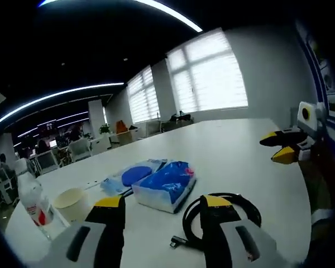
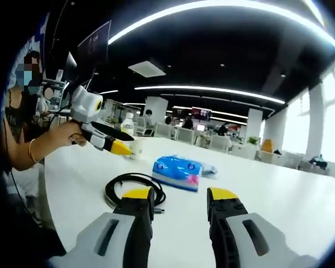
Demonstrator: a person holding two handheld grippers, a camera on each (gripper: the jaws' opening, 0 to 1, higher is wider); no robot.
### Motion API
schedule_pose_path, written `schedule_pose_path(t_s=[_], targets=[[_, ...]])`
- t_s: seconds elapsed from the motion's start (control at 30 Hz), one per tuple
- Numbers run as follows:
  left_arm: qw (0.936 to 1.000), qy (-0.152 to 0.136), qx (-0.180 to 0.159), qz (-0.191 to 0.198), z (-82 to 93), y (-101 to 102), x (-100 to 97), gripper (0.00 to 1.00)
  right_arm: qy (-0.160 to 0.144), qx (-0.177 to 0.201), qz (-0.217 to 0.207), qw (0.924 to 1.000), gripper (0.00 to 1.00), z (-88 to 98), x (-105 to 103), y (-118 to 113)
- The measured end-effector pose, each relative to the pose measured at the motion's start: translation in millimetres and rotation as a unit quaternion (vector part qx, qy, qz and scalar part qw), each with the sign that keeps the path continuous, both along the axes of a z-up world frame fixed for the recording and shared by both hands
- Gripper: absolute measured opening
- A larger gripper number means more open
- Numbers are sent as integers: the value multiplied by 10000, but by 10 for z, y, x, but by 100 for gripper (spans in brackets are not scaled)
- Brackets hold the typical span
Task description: Arrange the tabletop items into an orderly group along one side of the table until the central work area is clear of visible clutter.
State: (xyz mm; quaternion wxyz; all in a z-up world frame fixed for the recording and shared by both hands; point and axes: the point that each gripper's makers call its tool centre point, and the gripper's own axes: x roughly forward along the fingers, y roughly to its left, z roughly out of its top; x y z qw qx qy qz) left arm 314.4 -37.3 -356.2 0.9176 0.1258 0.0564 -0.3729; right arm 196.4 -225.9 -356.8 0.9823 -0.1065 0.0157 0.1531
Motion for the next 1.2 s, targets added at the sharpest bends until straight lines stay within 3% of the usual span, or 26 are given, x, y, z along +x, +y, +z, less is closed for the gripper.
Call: schedule_pose_path(t_s=[0.27,0.67,0.87,1.2], targets=[[9998,162,-91,-21,-93,-63,27,53,181,-13,20,9998,32,-69,133,12],[9992,321,167,-171,-232,-227,107,49,254,-133,160,9995,29,-86,394,62],[9993,263,196,-169,-153,-265,169,46,283,-309,250,9988,29,-64,515,90],[9991,368,177,-92,-222,-295,242,45,267,-295,312,9987,29,-36,754,180]])
